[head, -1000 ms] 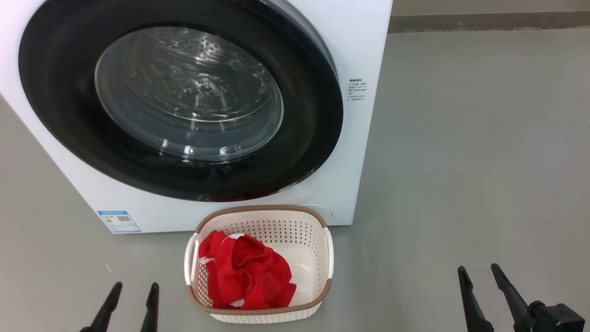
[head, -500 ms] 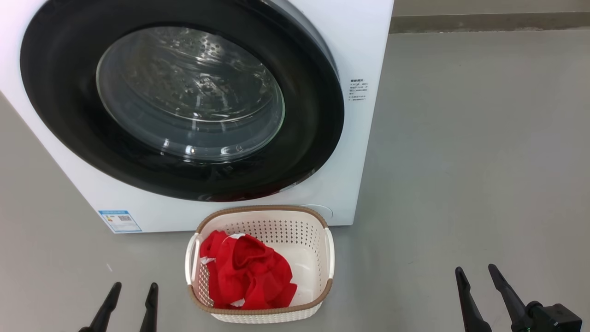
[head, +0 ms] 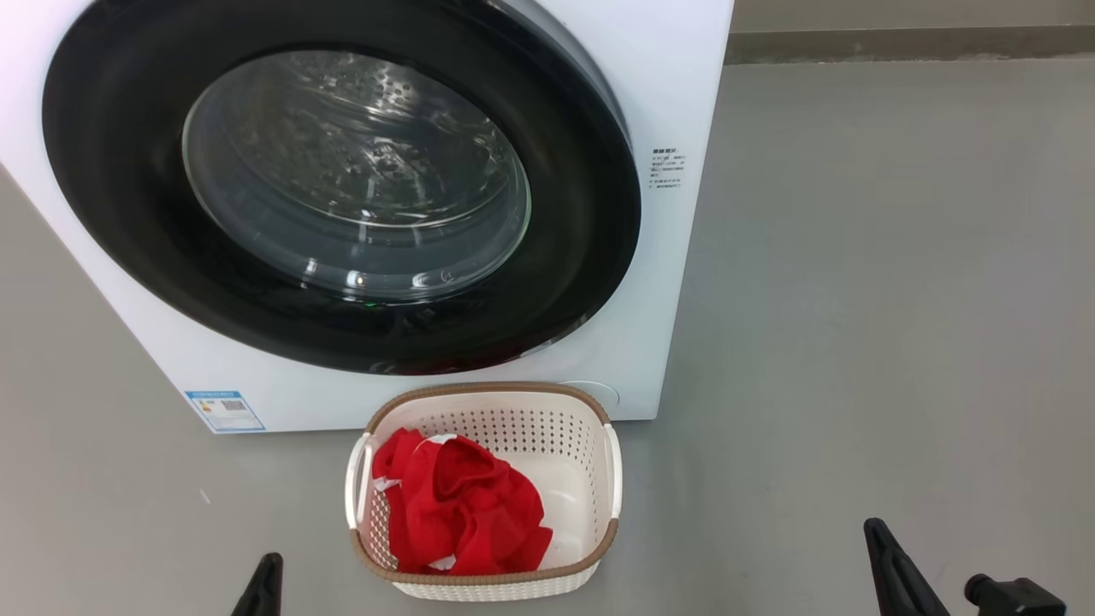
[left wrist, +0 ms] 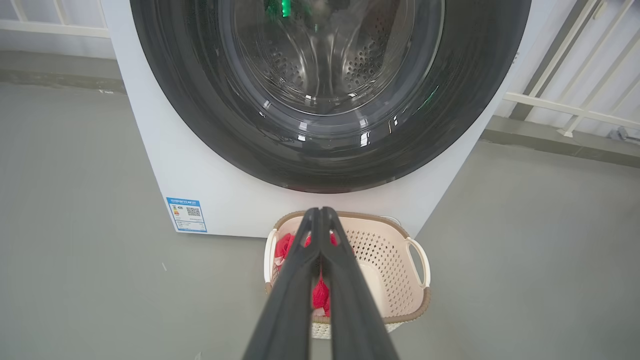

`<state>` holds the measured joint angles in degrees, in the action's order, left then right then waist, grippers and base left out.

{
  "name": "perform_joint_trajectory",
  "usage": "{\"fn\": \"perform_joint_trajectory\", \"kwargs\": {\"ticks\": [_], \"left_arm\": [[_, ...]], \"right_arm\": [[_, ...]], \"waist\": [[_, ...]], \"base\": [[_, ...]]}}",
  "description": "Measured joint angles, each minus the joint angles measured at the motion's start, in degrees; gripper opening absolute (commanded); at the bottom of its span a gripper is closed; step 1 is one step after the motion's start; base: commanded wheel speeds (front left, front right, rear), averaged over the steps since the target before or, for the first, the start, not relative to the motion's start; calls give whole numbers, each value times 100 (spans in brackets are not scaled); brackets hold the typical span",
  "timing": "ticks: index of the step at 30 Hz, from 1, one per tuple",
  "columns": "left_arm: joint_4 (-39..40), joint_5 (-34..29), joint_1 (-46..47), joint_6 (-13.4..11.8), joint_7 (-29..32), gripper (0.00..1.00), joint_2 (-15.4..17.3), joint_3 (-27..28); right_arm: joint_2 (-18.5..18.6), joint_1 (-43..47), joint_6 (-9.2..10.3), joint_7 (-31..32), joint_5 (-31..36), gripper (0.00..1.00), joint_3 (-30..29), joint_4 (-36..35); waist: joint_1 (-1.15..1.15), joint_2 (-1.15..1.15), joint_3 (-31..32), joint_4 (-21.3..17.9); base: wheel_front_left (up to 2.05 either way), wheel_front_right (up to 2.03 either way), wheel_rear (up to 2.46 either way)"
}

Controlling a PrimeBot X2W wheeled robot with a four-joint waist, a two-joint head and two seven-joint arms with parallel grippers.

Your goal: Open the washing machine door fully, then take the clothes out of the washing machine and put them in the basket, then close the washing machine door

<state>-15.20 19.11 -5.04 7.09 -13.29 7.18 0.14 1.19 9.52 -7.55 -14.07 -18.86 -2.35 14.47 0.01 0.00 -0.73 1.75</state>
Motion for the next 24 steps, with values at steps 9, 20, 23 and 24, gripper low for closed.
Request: {"fn": "perform_joint_trajectory", "kwargs": {"ticks": [9, 20, 23, 24], "left_arm": [[-1, 523, 4, 0, 134, 0, -37, 16], [-2, 1180, 34, 0, 321, 0, -77, 55], [-2, 1372, 63, 0, 371, 0, -81, 66], [-2, 1430, 68, 0, 372, 0, -83, 69]], "right_arm": [[10, -22, 0, 123, -634, 0, 0, 4], [41, -71, 0, 264, -1324, 0, -2, 14], [48, -132, 0, 309, -1443, 0, -3, 20], [51, -152, 0, 326, -1546, 0, -4, 19]], "waist": [[0, 0, 0, -14], [0, 0, 5, -30], [0, 0, 6, -34], [0, 0, 7, -35]], "base": [[0, 0, 0], [0, 0, 0], [0, 0, 0], [0, 0, 0]]}}
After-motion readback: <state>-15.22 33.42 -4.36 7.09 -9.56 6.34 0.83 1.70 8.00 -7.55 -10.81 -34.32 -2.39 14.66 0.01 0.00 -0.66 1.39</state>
